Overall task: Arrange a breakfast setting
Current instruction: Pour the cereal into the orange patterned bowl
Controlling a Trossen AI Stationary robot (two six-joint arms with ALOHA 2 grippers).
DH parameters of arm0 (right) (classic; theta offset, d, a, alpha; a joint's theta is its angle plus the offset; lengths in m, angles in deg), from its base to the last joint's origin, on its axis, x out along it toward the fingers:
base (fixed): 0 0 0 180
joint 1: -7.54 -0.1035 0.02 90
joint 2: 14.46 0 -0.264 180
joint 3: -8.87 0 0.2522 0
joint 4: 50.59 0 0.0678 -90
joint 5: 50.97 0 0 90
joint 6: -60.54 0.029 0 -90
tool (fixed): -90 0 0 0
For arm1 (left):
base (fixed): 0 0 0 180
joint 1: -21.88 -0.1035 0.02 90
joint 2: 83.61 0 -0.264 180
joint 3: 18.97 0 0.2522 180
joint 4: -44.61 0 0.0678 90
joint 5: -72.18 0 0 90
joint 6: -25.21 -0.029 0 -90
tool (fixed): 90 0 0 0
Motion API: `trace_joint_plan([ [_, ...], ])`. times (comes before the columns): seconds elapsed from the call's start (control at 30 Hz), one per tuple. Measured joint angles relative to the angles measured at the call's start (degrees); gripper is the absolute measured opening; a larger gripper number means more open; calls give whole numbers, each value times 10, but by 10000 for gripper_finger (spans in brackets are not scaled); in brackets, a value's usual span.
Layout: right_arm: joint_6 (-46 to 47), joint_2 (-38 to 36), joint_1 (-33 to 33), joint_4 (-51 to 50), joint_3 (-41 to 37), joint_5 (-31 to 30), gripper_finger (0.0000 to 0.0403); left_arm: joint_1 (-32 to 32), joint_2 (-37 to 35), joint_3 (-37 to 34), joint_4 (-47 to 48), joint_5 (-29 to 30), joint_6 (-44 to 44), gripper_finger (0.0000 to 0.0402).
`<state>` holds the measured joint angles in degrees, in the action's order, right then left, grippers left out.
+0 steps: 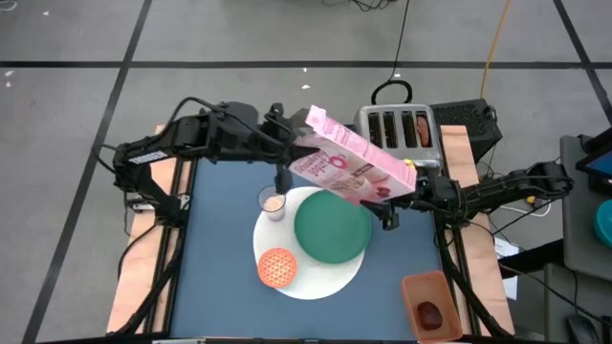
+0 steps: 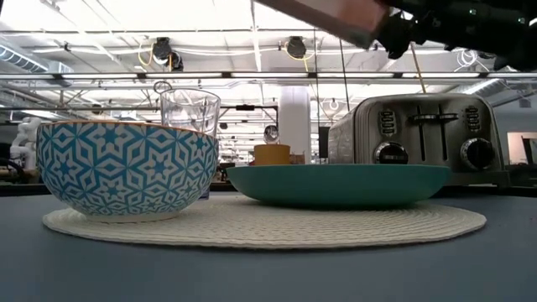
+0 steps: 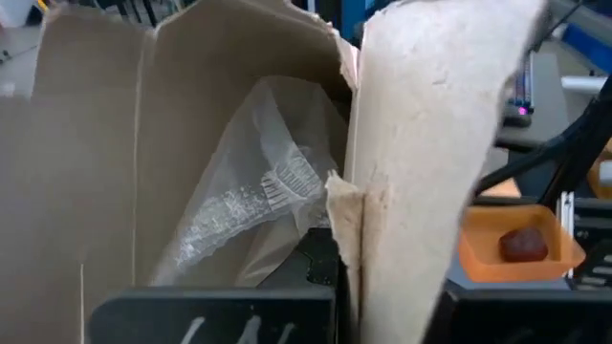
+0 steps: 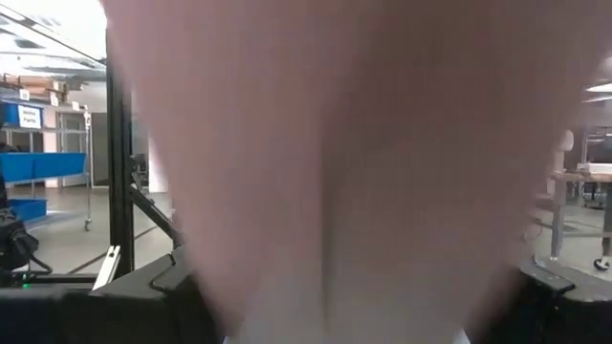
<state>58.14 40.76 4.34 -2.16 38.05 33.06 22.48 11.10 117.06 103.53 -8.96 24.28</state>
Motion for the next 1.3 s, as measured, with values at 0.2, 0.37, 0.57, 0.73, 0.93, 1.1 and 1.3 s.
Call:
trace_joint_plan([
  [0.2, -2, -1, 0, 5, 12, -2, 313, 1, 18, 1, -19, 4, -14, 1],
  [0.37, -2, -1, 0, 0, 11, -2, 313, 1, 19, 1, -22, 5, -17, 1],
  [0.57, -2, 0, 0, -1, 11, -3, 313, 1, 19, 1, -22, 3, -16, 1],
  [0.73, -3, 0, 0, -3, 11, -15, 304, 1, 19, 1, -22, 3, -16, 1],
  [0.93, -15, 0, 0, -3, 11, -15, 255, 1, 19, 0, -21, 1, -16, 1],
  [1.1, -17, 0, 0, -3, 11, -15, 222, 1, 19, 0, -21, 1, -16, 3],
  [1.3, -17, 0, 0, -3, 11, -15, 222, 1, 20, 0, -21, 1, -12, 27],
])
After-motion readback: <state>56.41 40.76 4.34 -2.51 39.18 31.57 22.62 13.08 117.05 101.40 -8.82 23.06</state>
